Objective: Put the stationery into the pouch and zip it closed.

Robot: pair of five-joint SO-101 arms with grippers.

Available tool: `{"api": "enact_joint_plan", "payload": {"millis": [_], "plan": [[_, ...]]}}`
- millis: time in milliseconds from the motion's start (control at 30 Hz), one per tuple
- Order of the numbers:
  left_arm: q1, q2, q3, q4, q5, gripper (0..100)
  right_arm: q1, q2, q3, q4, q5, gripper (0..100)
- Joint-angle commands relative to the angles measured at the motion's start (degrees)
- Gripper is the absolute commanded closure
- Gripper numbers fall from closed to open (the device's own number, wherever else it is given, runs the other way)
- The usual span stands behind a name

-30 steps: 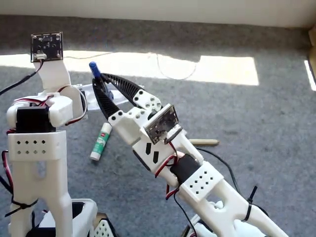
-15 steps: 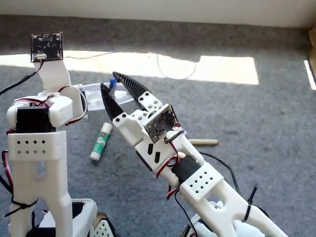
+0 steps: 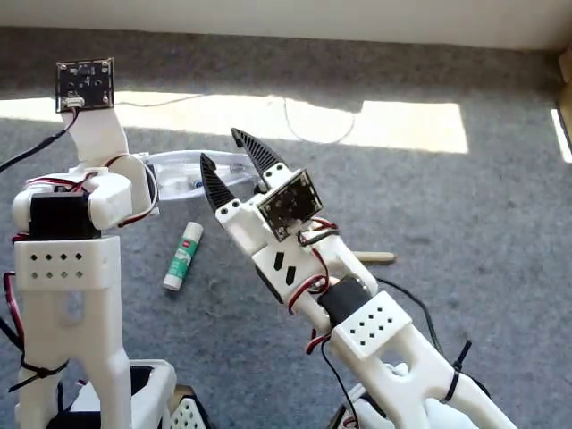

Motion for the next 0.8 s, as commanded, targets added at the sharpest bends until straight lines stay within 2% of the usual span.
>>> {"api": "enact_joint_plan", "payload": {"millis": [0,233,433,633,767], "plan": [[-2.2,0.7,-2.1,-0.3,0.6,99,2.8,-5.7,-7.2,11.3,0.2,83.2],[-2.2,0.4,-1.9,-0.3,0.6,99,8.0,-11.1,-18.1,37.9,0.2,83.2],[-2.2,0.4,-1.8,-0.1,0.5,99,13.2,-11.1,-24.4,54.5,0.2,83.2],[-2.3,0.7,-1.8,-0.1,0.5,99,15.9,-10.7,-24.6,62.8,0.4,83.2],[-2.3,0.7,-1.8,0.0,0.5,99,17.4,-5.2,-24.9,67.4,0.5,83.2]]}}
